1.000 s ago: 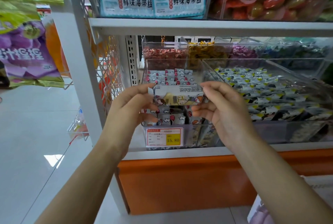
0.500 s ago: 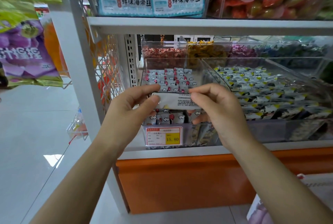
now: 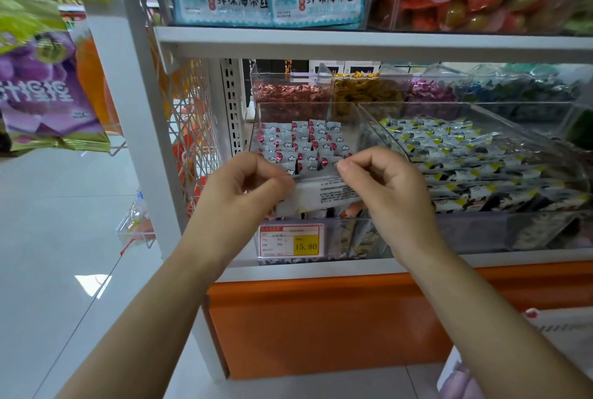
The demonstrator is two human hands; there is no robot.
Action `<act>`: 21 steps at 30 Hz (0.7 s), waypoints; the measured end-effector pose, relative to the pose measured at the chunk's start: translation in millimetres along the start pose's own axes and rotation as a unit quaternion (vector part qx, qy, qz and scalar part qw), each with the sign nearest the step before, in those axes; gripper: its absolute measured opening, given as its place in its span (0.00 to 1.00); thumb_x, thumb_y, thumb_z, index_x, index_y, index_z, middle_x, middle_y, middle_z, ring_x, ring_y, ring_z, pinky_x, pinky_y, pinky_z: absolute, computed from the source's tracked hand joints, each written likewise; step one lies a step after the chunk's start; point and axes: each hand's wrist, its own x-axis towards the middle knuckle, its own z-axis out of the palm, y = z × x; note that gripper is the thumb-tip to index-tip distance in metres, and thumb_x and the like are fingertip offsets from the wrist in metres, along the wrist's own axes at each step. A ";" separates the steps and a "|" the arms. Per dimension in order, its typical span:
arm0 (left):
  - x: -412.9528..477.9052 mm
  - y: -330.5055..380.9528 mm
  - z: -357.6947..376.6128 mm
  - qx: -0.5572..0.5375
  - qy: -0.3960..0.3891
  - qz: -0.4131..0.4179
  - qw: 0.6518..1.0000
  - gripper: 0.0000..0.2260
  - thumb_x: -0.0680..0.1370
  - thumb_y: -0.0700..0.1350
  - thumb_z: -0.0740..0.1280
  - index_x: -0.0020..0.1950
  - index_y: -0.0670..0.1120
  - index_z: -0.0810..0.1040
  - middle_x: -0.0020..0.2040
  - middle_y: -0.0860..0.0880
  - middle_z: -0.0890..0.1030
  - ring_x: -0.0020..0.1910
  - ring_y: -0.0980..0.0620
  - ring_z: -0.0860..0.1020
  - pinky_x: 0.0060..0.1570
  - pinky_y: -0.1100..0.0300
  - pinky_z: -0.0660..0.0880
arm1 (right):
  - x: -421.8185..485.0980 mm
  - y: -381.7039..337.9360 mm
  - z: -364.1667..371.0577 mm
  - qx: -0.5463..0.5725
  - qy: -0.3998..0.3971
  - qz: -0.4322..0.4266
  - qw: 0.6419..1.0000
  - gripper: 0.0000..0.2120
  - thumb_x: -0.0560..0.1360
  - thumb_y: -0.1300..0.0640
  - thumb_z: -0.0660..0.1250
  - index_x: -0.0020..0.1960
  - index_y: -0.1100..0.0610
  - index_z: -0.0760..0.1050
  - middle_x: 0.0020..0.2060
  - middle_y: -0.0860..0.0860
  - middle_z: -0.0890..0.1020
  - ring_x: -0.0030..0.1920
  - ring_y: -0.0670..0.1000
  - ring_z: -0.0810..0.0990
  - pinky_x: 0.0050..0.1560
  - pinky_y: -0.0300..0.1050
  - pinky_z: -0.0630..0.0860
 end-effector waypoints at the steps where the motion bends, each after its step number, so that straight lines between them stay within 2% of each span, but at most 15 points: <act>1: 0.4 0.9 -1.1 0.004 0.002 0.000 1.000 0.02 0.72 0.43 0.68 0.40 0.46 0.80 0.38 0.50 0.82 0.40 0.51 0.79 0.38 0.64 0.78 | 0.4 0.0 -0.1 0.002 -0.004 0.001 1.000 0.06 0.76 0.58 0.66 0.40 0.53 0.77 0.32 0.45 0.76 0.32 0.43 0.76 0.28 0.38 0.76; 3: 1.5 2.4 -3.5 0.014 0.002 -0.003 1.000 0.04 0.72 0.43 0.69 0.39 0.46 0.82 0.37 0.50 0.83 0.38 0.53 0.80 0.36 0.67 0.78 | 1.2 0.1 -0.6 0.004 -0.010 0.002 1.000 0.06 0.76 0.58 0.66 0.40 0.53 0.77 0.34 0.50 0.78 0.33 0.45 0.78 0.28 0.37 0.76; 6: 1.7 3.9 -6.6 0.030 -0.005 -0.007 1.000 0.05 0.73 0.44 0.69 0.38 0.46 0.83 0.35 0.51 0.84 0.36 0.56 0.81 0.35 0.68 0.77 | 2.0 0.4 -1.4 0.010 -0.016 0.010 1.000 0.07 0.76 0.58 0.66 0.40 0.53 0.78 0.33 0.50 0.79 0.33 0.45 0.78 0.28 0.36 0.74; 8: 1.9 3.4 -7.8 0.042 -0.007 -0.009 0.999 0.06 0.74 0.44 0.68 0.39 0.46 0.84 0.35 0.51 0.84 0.35 0.55 0.82 0.36 0.65 0.79 | 2.8 0.5 -2.6 0.016 -0.023 0.031 0.999 0.07 0.75 0.58 0.67 0.39 0.54 0.79 0.33 0.49 0.80 0.34 0.45 0.79 0.29 0.37 0.75; 12: 2.7 1.1 -8.7 0.058 0.014 0.004 0.998 0.07 0.75 0.42 0.67 0.40 0.47 0.83 0.37 0.49 0.83 0.37 0.50 0.81 0.38 0.58 0.81 | 7.4 -2.3 -11.2 0.013 -0.080 0.080 0.993 0.08 0.75 0.56 0.67 0.38 0.55 0.81 0.38 0.61 0.81 0.37 0.55 0.80 0.31 0.43 0.80; 16: 2.0 1.3 -7.7 0.065 -0.002 0.010 0.998 0.06 0.75 0.42 0.66 0.41 0.46 0.82 0.37 0.51 0.83 0.36 0.56 0.81 0.37 0.65 0.78 | 11.4 -6.3 -21.3 0.031 -0.132 0.113 0.984 0.08 0.74 0.58 0.67 0.37 0.55 0.81 0.37 0.53 0.83 0.35 0.54 0.80 0.31 0.45 0.81; 21: 1.5 0.2 -2.0 0.067 -0.009 0.012 0.998 0.06 0.76 0.42 0.65 0.42 0.45 0.82 0.37 0.51 0.83 0.36 0.59 0.80 0.33 0.69 0.75 | 11.7 -2.5 -25.6 0.043 -0.135 0.140 0.980 0.08 0.75 0.59 0.66 0.38 0.56 0.80 0.35 0.49 0.83 0.32 0.50 0.81 0.27 0.40 0.79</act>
